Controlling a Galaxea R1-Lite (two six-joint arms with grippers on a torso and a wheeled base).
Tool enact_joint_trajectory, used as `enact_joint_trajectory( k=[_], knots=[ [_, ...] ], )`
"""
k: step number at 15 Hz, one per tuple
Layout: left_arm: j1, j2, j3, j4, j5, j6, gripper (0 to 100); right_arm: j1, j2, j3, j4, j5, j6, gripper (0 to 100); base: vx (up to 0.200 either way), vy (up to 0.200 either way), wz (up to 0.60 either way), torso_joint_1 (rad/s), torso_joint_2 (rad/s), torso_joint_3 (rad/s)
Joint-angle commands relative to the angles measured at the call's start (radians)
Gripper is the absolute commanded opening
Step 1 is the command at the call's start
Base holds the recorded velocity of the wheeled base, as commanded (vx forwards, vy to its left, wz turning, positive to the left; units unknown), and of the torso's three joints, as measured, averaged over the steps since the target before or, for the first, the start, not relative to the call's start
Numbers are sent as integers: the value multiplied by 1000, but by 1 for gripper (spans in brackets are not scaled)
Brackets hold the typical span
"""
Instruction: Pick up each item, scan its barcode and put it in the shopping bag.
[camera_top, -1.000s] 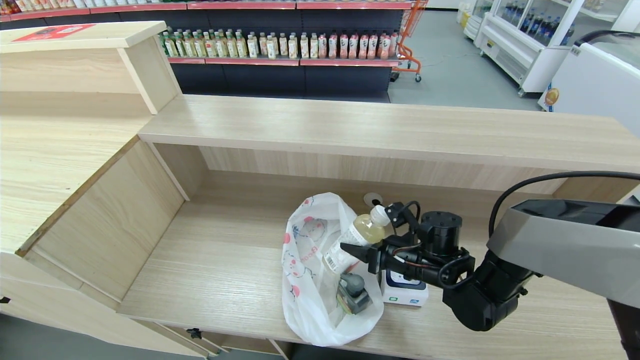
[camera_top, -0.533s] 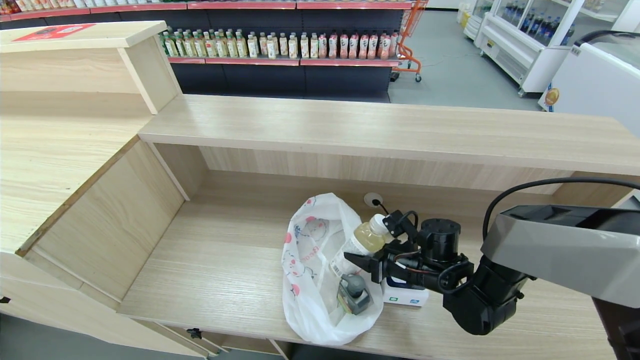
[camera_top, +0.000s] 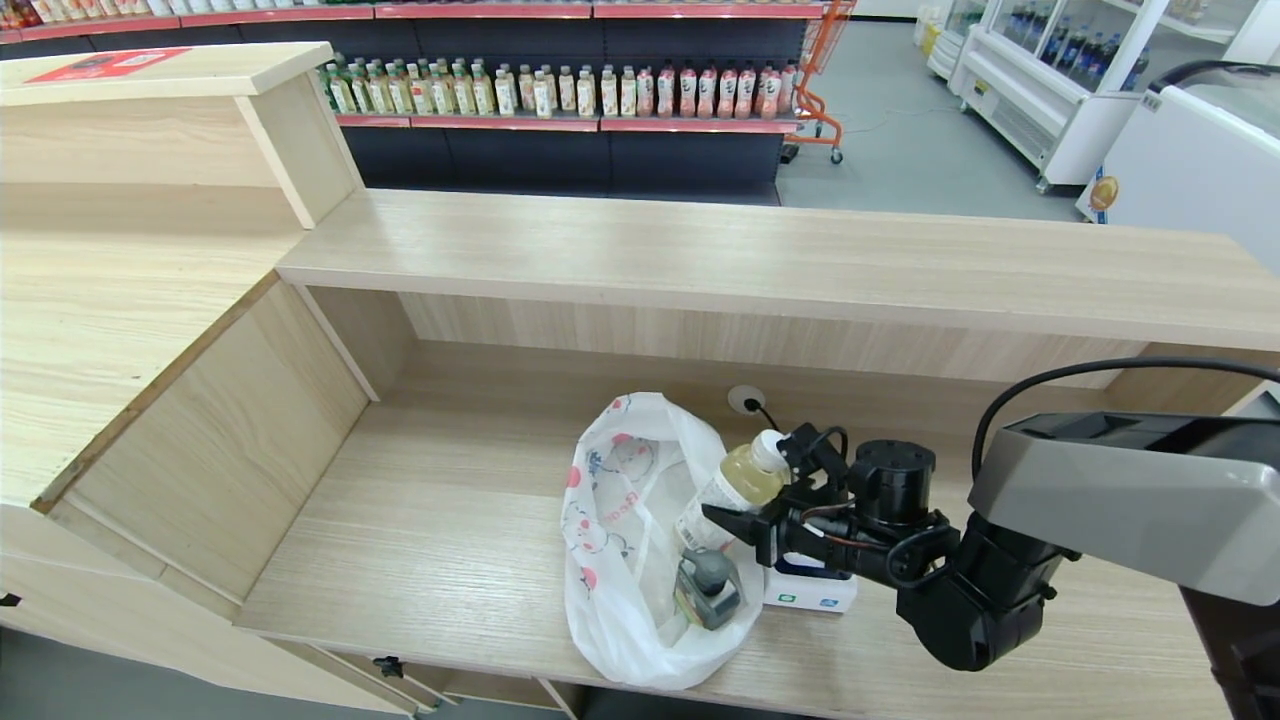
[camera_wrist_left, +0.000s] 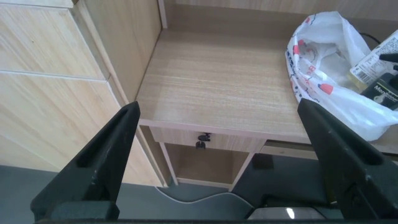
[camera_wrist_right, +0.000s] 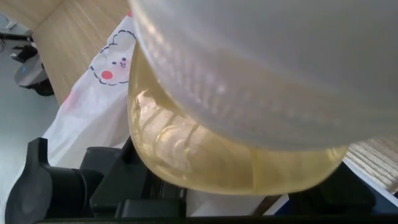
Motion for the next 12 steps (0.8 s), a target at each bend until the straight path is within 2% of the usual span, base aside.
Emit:
enact_joint_trajectory(
  k=[1,4,12],
  knots=[
    [0,0,0,0,0,1,100,3,-3,15,-6,2,5,0,0,0,0,0,0,0],
    [0,0,0,0,0,-1,100,3,4,11,-23,18,5,0,0,0,0,0,0,0],
    [0,0,0,0,0,1,100,-16,53,15,-91,187,-7,0,0,0,0,0,0,0]
  ],
)
